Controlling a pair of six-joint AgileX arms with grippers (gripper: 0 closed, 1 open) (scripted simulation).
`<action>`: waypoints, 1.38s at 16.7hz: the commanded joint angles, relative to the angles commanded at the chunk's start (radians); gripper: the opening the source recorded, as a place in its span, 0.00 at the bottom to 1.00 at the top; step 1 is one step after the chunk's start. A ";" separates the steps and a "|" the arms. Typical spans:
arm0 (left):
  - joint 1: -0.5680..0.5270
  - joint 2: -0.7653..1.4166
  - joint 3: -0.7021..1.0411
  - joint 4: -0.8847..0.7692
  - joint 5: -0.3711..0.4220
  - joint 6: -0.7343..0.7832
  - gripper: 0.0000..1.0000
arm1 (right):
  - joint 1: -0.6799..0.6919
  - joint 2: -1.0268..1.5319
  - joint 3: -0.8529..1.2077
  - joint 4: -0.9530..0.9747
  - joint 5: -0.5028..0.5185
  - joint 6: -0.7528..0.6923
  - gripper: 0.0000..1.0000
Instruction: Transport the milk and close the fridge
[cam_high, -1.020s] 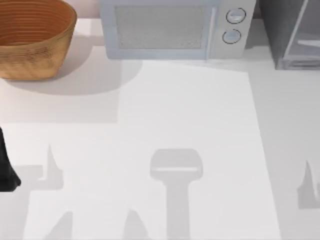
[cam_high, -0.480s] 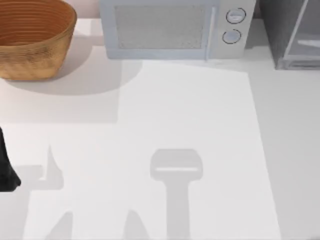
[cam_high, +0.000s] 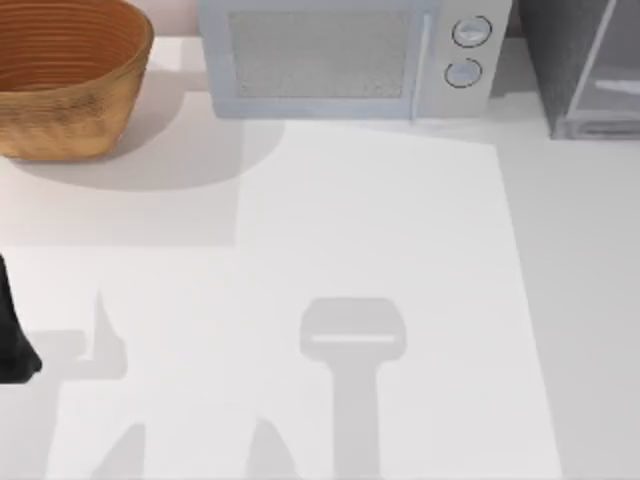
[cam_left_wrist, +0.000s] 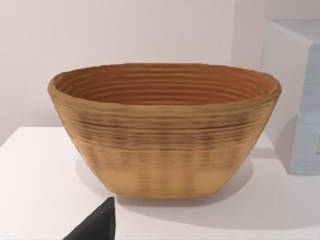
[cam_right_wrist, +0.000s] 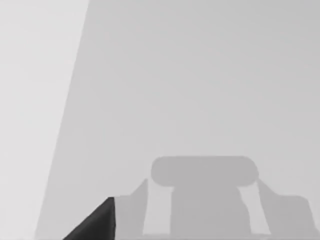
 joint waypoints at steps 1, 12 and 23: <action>0.000 0.000 0.000 0.000 0.000 0.000 1.00 | 0.000 0.000 0.000 0.000 0.000 0.000 1.00; 0.000 0.000 0.000 0.000 0.000 0.000 1.00 | -0.638 0.662 0.339 -0.051 -0.383 -0.682 1.00; 0.000 0.000 0.000 0.000 0.000 0.000 1.00 | -1.625 1.824 0.632 -0.043 -0.866 -1.820 1.00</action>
